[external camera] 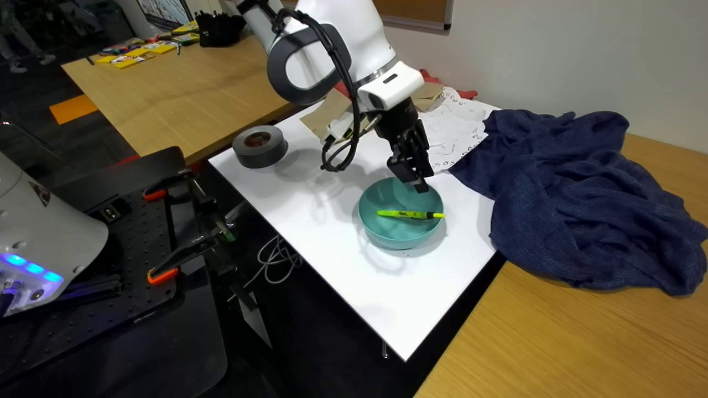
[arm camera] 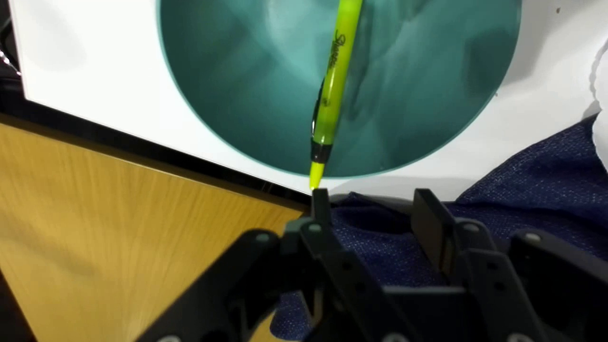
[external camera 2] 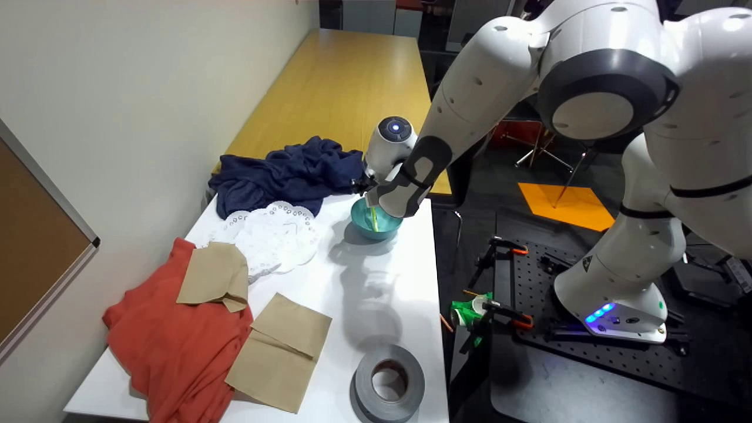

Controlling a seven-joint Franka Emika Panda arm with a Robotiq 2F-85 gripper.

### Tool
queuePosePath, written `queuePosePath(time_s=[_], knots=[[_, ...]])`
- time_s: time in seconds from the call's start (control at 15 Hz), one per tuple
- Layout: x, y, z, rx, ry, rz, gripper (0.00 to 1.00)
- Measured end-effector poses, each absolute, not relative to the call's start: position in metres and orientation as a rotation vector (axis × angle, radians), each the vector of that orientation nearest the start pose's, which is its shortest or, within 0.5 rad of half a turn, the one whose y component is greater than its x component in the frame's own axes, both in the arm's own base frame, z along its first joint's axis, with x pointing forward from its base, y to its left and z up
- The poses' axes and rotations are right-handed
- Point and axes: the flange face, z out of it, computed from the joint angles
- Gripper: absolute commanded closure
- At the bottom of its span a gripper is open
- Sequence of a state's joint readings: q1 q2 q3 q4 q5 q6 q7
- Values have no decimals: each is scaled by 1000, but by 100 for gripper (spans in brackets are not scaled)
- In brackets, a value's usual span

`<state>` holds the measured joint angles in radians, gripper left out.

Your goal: Pick up the pen and put it in the bowl

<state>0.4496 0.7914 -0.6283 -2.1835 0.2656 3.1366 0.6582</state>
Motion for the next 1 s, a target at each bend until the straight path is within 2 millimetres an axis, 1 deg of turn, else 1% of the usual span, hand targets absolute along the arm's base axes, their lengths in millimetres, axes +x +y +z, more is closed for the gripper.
queuePosePath(time_s=[0.07,0.2,0.4,0.6,0.8,1.0], knots=[[554,-132,128,-3009,1432,-723,12],[555,-130,128,-3006,1433,-733,0],[559,-122,132,-3002,1396,-784,0],[564,-103,141,-3017,1304,-823,0],[565,-87,156,-3044,1184,-818,0],[561,-84,172,-3055,1113,-809,0]])
